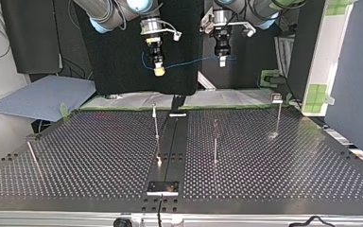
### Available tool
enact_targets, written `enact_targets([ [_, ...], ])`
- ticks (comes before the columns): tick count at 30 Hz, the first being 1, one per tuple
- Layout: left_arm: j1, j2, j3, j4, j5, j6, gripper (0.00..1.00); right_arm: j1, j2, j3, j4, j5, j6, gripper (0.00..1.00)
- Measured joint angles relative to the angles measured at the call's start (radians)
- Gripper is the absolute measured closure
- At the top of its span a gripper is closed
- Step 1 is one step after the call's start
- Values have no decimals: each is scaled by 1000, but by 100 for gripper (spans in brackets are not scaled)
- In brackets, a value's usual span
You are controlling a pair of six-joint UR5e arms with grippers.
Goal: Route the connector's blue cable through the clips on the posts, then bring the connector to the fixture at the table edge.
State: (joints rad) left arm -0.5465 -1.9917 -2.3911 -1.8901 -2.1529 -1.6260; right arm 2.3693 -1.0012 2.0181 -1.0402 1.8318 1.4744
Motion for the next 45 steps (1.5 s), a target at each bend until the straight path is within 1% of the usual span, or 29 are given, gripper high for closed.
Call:
enact_targets([
  [14,0,0,0,0,0,0,100,0,0,0,0,0,0,100],
  [17,4,9,5,-9,10,9,100,-2,6,-6,6,6,-2,100],
  [22,6,18,9,-45,38,45,100,-4,16,-19,43,43,-4,100],
  [24,6,19,9,-63,43,63,100,-4,16,-21,62,60,-4,100],
  [27,6,20,9,-89,45,85,100,-5,17,-21,91,74,-5,100],
  [30,6,20,9,-114,46,93,100,-5,17,-21,120,78,-5,100],
  [37,6,20,9,-175,46,96,100,-5,17,-21,178,80,-5,100],
  [42,9,17,11,-222,47,101,100,-4,16,-22,199,79,-4,100],
  [44,9,20,19,-235,46,103,100,-2,10,-29,208,78,2,100],
  [45,8,24,24,-241,46,101,100,0,4,-35,214,78,8,100],
])
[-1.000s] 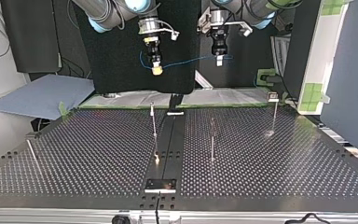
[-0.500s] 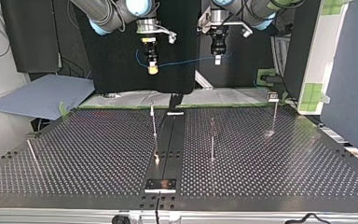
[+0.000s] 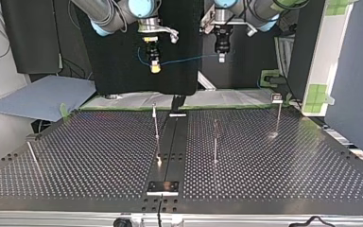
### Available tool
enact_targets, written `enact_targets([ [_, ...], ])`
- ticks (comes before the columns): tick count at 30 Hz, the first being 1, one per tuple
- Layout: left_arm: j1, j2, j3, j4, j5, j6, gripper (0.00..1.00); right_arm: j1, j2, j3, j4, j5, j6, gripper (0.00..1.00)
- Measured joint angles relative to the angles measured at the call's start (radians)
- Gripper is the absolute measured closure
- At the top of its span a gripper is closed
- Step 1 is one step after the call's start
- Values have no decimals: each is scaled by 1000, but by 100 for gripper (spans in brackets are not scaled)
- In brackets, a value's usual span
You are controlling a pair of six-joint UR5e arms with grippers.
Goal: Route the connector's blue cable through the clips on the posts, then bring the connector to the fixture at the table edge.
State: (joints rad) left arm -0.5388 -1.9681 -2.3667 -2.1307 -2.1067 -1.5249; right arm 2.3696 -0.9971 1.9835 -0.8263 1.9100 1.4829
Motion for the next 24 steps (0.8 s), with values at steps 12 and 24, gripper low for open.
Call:
enact_targets([
  [12,7,98,55,-78,-9,-32,100,10,-95,-47,44,-64,80,100],
  [24,32,192,111,-47,-68,-103,100,-14,-203,-125,146,-120,94,100],
])
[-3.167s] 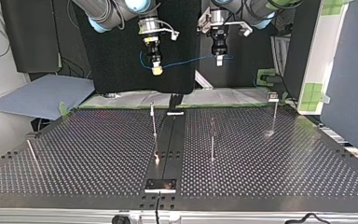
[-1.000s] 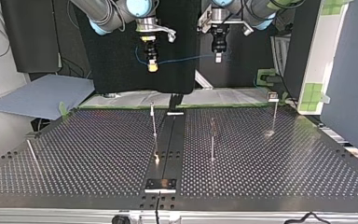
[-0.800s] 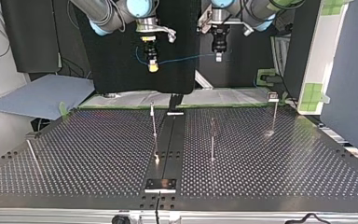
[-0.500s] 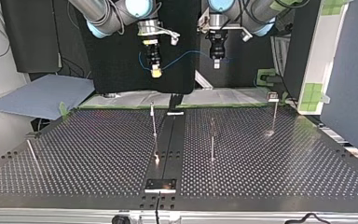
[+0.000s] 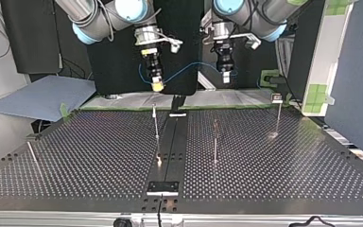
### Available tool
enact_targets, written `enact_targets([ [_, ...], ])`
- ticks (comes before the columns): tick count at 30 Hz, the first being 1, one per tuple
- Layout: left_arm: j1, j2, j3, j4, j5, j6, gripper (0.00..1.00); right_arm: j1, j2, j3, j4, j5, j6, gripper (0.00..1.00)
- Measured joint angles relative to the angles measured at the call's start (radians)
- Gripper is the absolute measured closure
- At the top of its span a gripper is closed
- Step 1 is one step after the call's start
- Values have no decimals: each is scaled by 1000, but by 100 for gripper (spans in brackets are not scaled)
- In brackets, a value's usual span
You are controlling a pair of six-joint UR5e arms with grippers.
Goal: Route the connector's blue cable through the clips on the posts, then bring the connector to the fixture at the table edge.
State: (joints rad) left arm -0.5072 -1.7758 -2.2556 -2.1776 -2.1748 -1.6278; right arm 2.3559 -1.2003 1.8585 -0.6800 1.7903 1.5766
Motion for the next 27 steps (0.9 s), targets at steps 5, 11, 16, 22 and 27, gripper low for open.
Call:
enact_targets([
  [5,10,7,33,-11,-12,-2,100,-14,-29,-32,40,-2,-2,100],
  [11,19,8,78,-44,-18,2,100,-35,-34,-60,87,-5,0,100],
  [16,29,8,104,-74,-19,5,100,-53,-34,-69,96,-28,0,100],
  [22,42,8,130,-84,-16,7,100,-71,-33,-83,108,-46,1,100],
  [27,54,7,160,-102,-1,8,100,-82,-30,-107,122,-55,1,100],
])
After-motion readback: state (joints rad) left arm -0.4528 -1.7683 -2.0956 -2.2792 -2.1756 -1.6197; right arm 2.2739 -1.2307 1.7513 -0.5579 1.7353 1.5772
